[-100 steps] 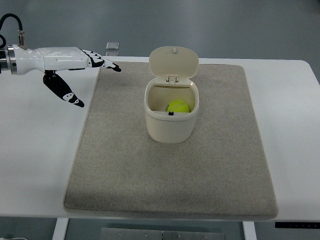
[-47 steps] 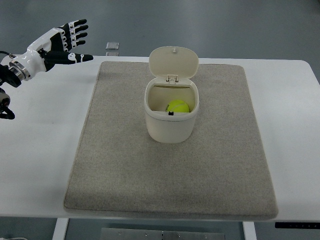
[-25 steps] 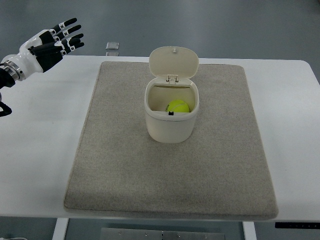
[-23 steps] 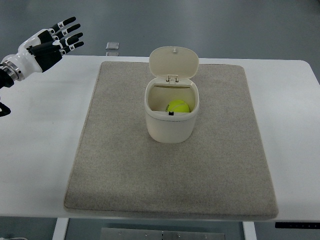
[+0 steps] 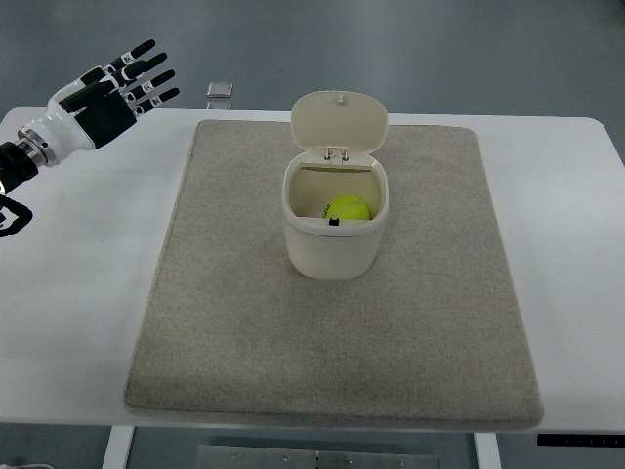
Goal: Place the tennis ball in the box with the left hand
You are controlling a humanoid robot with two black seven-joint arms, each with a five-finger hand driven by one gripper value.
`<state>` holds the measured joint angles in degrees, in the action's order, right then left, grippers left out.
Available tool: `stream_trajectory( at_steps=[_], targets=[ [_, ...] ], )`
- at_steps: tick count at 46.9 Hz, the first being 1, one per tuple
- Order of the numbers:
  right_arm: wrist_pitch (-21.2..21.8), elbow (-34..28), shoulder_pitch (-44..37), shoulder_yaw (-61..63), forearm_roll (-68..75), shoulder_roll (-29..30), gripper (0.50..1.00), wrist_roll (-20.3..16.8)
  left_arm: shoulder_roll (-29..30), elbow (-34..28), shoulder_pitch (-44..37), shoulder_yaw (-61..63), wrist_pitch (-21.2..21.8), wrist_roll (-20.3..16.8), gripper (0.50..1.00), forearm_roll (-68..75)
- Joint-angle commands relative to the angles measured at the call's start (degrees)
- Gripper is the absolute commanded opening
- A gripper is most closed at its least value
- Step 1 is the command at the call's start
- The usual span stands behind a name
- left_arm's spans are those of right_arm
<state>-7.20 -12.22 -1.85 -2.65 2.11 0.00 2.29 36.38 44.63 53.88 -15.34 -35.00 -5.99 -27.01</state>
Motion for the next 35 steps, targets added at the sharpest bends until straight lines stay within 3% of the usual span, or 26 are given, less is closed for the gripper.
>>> stream_trajectory(
  at_steps=[1,35],
  targets=[
    [0.0,0.0,0.0,0.0,0.0,0.0,0.901,0.0,-1.7,-0.1,-0.4,0.0,0.5,2.3,0.994,-0.8],
    [0.1,-0.6,0.2,-0.1,0.0,0.0,0.901,0.0,-4.6,-3.1,-1.0,-0.8,1.3,3.3,0.992,-0.7]
  ],
)
